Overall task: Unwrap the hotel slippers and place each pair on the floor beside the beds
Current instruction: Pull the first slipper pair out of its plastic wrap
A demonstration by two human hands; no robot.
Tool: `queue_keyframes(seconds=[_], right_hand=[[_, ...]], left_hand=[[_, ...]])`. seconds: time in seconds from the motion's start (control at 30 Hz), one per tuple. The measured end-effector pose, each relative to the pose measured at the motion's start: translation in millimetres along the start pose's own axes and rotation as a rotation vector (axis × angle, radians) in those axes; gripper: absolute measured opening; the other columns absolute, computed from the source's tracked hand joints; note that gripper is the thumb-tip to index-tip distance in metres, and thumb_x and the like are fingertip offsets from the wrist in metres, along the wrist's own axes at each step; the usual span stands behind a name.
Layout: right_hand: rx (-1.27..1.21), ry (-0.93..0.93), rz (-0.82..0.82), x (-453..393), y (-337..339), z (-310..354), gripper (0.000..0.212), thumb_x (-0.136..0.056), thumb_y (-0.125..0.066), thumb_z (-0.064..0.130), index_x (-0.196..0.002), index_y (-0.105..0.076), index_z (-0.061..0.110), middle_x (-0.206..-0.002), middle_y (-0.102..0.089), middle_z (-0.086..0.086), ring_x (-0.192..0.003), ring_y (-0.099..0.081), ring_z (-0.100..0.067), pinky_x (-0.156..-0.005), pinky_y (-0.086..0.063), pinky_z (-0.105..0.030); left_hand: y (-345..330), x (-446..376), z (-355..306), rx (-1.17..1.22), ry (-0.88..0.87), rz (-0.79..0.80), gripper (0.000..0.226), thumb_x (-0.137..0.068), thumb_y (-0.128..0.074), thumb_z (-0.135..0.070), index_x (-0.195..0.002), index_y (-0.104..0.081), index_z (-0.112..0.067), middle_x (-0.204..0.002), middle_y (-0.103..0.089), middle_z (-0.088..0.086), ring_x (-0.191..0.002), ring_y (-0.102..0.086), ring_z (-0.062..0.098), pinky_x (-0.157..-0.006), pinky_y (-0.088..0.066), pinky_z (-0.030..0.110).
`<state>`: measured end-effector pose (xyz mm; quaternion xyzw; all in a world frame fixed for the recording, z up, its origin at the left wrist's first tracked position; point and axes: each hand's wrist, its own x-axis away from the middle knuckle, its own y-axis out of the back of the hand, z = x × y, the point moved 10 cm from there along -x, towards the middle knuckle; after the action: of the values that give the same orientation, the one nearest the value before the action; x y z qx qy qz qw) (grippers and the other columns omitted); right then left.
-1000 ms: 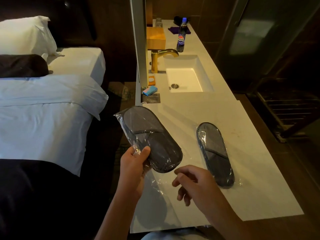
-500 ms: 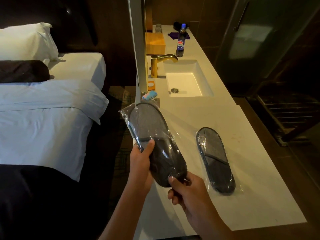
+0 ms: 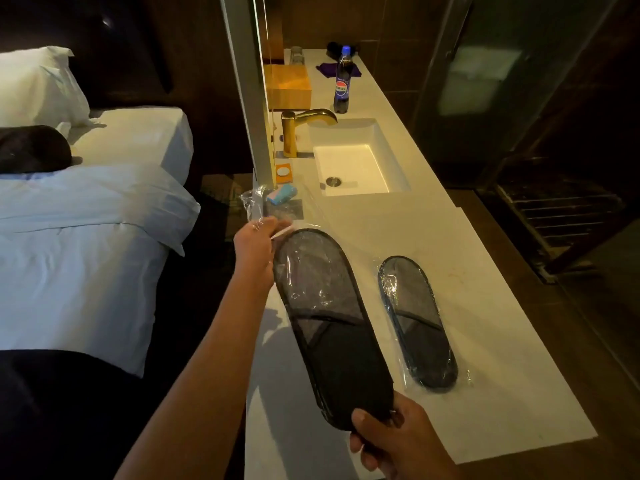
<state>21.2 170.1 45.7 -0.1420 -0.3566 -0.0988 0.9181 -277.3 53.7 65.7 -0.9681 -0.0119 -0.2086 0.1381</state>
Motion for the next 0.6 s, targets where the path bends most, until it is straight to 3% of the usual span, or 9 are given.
queue_keyframes(seconds=[0.07,0.13,0.3,0.4,0.47,0.6], right_hand=[[0.047,-0.012,-0.002,-0.4,6.1,-3.7,0.048,-0.068,-0.073,0.029,-0.106,-0.058,0.004,-0.065,-0.071,-0.014,-0.045,-0.06,-0.018,-0.044,-0.047,-0.023],[0.058,-0.026,-0.024,-3.1,13.1,-8.0,0.048,-0.069,-0.074,0.029,-0.106,-0.058,0.005,-0.067,-0.072,-0.013,-0.046,-0.06,-0.018,-0.048,-0.049,-0.024],[0.056,-0.007,-0.112,-21.0,31.1,-8.5,0.026,-0.077,-0.075,0.014,-0.097,-0.059,0.007,-0.061,-0.073,-0.012,-0.049,-0.062,-0.02,-0.054,-0.052,-0.03],[0.051,0.03,-0.144,-31.2,37.2,-3.8,0.026,-0.076,-0.078,0.008,-0.095,-0.061,0.015,-0.071,-0.077,-0.013,-0.068,-0.072,-0.027,-0.064,-0.058,-0.034],[0.012,0.022,-0.136,-39.7,37.4,-1.2,0.03,-0.075,-0.079,0.005,-0.096,-0.061,0.018,-0.089,-0.076,-0.014,-0.084,-0.074,-0.03,-0.073,-0.061,-0.038],[-0.043,0.051,-0.126,-59.0,37.3,14.9,0.04,-0.067,-0.081,0.033,-0.103,-0.068,0.021,-0.105,-0.074,-0.011,-0.103,-0.069,-0.032,-0.092,-0.056,-0.051]], left_hand=[[-10.6,-14.3,-7.9,-0.003,-0.004,0.027,0.028,-0.096,-0.055,-0.013,-0.119,-0.062,0.002,-0.091,-0.073,0.012,-0.078,-0.072,0.022,-0.065,-0.059,0.029],[-19.6,-22.6,-7.8,0.008,0.016,0.052,0.032,-0.096,-0.056,-0.018,-0.122,-0.06,0.001,-0.093,-0.073,0.012,-0.075,-0.072,0.021,-0.062,-0.059,0.028],[-27.7,-8.4,37.4,-0.049,0.15,0.104,0.04,-0.084,-0.069,-0.033,-0.115,-0.067,-0.006,-0.106,-0.074,0.014,-0.106,-0.069,0.031,-0.09,-0.057,0.051],[-23.7,11.7,73.6,-0.006,0.227,0.129,0.033,-0.089,-0.066,-0.029,-0.114,-0.068,-0.008,-0.114,-0.072,0.017,-0.109,-0.068,0.032,-0.095,-0.055,0.051],[-20.3,15.3,86.7,0.05,0.253,0.107,0.034,-0.092,-0.063,-0.026,-0.118,-0.066,-0.005,-0.115,-0.072,0.017,-0.109,-0.068,0.031,-0.096,-0.055,0.049],[-20.9,7.3,97.6,0.069,0.262,0.096,0.029,-0.091,-0.064,-0.023,-0.114,-0.066,-0.006,-0.121,-0.069,0.019,-0.115,-0.065,0.034,-0.099,-0.051,0.054]])
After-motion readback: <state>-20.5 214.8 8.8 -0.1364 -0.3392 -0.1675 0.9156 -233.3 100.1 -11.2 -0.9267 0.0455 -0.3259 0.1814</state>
